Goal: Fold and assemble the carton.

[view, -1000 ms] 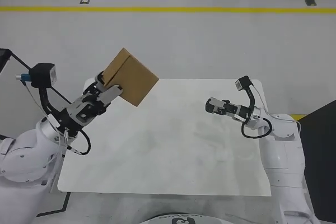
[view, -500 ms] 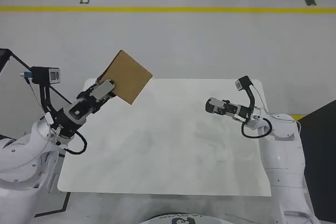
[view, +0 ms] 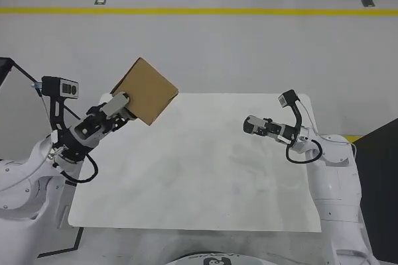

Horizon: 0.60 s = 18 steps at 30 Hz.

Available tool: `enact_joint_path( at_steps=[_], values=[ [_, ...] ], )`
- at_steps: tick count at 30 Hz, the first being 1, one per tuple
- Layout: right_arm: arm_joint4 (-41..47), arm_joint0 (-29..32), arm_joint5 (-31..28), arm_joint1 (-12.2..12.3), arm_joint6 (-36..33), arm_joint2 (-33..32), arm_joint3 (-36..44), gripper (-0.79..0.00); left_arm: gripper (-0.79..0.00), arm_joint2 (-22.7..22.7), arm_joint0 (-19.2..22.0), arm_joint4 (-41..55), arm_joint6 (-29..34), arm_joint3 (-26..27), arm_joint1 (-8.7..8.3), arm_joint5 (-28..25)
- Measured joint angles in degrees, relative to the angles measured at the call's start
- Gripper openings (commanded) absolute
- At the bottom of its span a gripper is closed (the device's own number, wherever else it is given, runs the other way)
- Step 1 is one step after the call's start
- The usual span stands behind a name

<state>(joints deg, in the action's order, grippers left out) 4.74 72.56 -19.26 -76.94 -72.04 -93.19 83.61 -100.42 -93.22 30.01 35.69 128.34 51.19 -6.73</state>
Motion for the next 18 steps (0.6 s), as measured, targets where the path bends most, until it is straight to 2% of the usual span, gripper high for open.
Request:
enact_joint_path(
  at_steps=[7, 11, 18],
  values=[
    [0.0, 0.0, 0.0, 0.0, 0.0, 0.0, 0.0, 0.000, -0.785, -0.7, 0.9, -15.6, -3.6, 0.8, 0.27, -8.7],
    [0.0, 0.0, 0.0, 0.0, 0.0, 0.0, 0.0, 0.000, -0.785, 0.5, 0.6, -22.5, -6.2, 0.4, 0.59, -14.5],
    [0.0, 0.0, 0.0, 0.0, 0.0, 0.0, 0.0, 0.000, -0.785, 0.8, 0.5, -24.5, -6.3, 0.4, 0.63, -15.4]
  ],
)
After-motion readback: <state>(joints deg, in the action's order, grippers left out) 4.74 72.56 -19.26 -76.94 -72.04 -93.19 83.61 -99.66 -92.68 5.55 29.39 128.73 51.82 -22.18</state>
